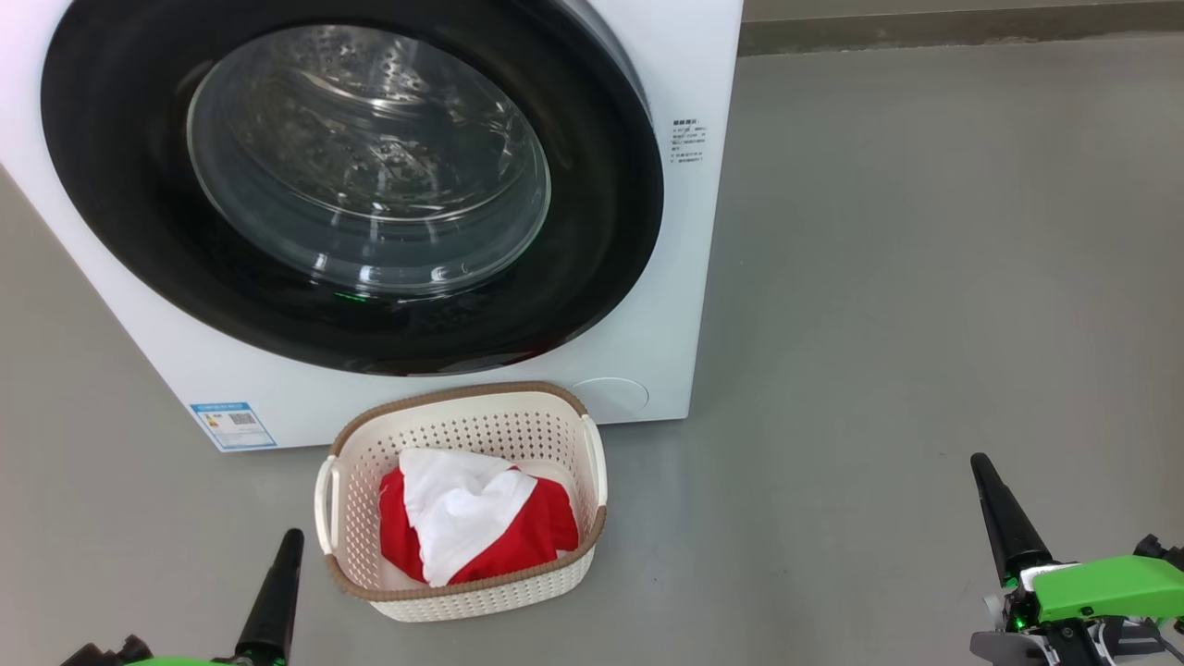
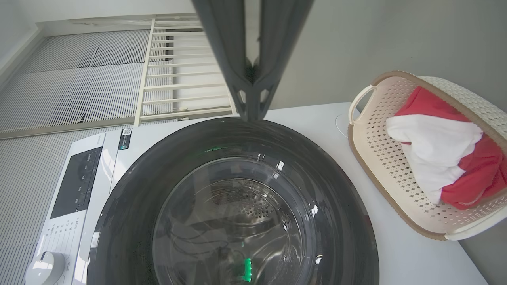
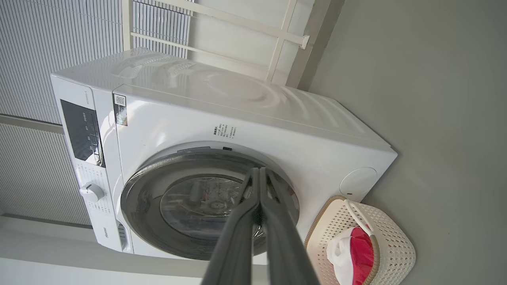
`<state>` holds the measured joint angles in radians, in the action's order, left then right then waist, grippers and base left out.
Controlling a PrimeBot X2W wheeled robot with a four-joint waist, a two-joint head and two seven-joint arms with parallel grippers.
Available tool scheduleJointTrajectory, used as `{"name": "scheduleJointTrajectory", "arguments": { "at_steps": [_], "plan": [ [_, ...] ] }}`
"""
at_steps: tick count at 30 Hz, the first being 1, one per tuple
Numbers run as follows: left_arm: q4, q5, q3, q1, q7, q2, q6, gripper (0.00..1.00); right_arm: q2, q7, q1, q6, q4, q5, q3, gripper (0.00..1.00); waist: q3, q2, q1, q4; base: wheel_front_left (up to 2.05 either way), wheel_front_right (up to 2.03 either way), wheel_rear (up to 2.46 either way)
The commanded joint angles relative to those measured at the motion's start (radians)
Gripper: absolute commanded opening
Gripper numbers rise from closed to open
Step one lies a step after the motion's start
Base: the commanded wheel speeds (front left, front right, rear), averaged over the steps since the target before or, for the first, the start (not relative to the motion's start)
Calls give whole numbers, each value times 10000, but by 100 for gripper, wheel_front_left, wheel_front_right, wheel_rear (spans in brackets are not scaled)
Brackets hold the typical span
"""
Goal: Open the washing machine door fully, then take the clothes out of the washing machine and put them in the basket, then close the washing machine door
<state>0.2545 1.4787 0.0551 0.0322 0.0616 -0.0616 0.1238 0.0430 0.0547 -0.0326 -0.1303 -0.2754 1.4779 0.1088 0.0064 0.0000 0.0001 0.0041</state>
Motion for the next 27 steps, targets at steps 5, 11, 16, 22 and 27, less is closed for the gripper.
{"name": "scheduleJointTrajectory", "arguments": {
  "at_steps": [5, 11, 16, 22, 27],
  "plan": [
    [-152, 687, 386, 600, 202, -36, 65, 0, 188, 227, -586, -5, 303, 701, -153, 0, -14, 0, -1, -17, 0, 0, 0],
    [-106, 1279, 449, 722, 379, 10, 68, 0, 197, 409, -710, -4, 314, 1321, -128, 0, -30, 0, -1, -37, 0, 0, 0],
    [-96, 1397, 468, 748, 421, 25, 69, 0, 192, 454, -737, -4, 316, 1442, -113, 0, -33, 0, -1, -41, 0, 0, 0],
    [-96, 1390, 477, 749, 428, 31, 69, 0, 185, 463, -738, -4, 315, 1433, -102, 0, -33, 0, -1, -41, 0, 0, 0],
    [-96, 1383, 485, 750, 434, 37, 69, 0, 177, 471, -739, -4, 314, 1424, -91, 0, -33, 0, -1, -41, 0, 0, 0]
  ]
}}
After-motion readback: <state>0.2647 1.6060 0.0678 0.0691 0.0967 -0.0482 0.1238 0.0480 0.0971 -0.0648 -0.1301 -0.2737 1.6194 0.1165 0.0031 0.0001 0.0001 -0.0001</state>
